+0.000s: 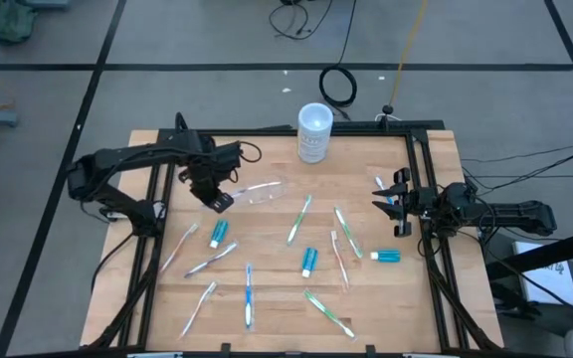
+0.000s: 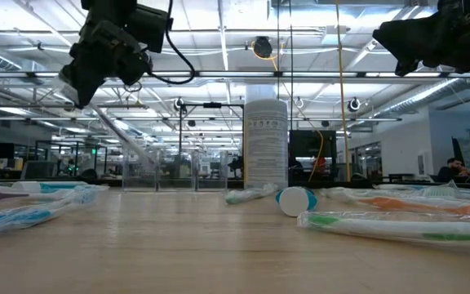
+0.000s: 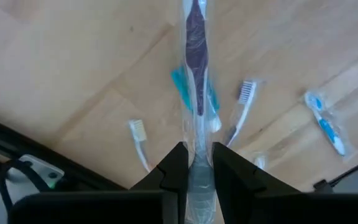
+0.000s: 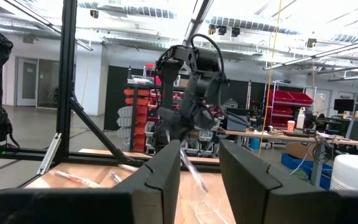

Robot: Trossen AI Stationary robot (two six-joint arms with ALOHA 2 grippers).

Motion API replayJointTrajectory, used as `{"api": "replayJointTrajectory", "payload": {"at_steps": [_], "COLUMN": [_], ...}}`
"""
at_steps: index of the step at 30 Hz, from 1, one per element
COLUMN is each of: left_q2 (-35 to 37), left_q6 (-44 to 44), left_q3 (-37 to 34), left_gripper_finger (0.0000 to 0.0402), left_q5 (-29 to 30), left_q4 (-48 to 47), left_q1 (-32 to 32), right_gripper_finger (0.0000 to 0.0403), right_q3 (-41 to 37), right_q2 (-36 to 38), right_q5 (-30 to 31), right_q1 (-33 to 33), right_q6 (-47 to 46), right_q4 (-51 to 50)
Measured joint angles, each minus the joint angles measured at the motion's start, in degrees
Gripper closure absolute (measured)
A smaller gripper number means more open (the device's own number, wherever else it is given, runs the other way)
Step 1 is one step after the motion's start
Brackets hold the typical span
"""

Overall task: Pick & Place toothbrushing station
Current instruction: Put the top purple toothbrush into the transparent organizer

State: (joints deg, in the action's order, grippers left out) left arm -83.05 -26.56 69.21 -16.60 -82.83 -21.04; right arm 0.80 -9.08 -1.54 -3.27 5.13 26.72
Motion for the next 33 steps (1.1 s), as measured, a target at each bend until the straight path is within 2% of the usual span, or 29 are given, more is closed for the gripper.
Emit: {"api": "replayJointTrajectory", "payload": {"at_steps": [6, 23, 33], "left_q2": [-0.2, -0.2, -0.2], "left_q6": [4.5, 8.2, 11.4], "left_q3": [0.0, 0.0, 0.8], "left_gripper_finger": [0.0339, 0.0336, 0.0256], "left_q5": [6.7, 9.2, 9.2], "left_q4": [0.0, 0.1, 0.0], "left_q1": [0.0, 0.0, -0.2], "right_gripper_finger": [0.0298, 0.0298, 0.0298], "right_q3": [0.0, 0.0, 0.0], "right_q2": [0.0, 0.0, 0.0], "right_q5": [0.0, 0.0, 0.0], "right_q1": [0.0, 0.0, 0.0], "right_q6": [0.0, 0.0, 0.0], "right_q4": [0.0, 0.0, 0.0]}}
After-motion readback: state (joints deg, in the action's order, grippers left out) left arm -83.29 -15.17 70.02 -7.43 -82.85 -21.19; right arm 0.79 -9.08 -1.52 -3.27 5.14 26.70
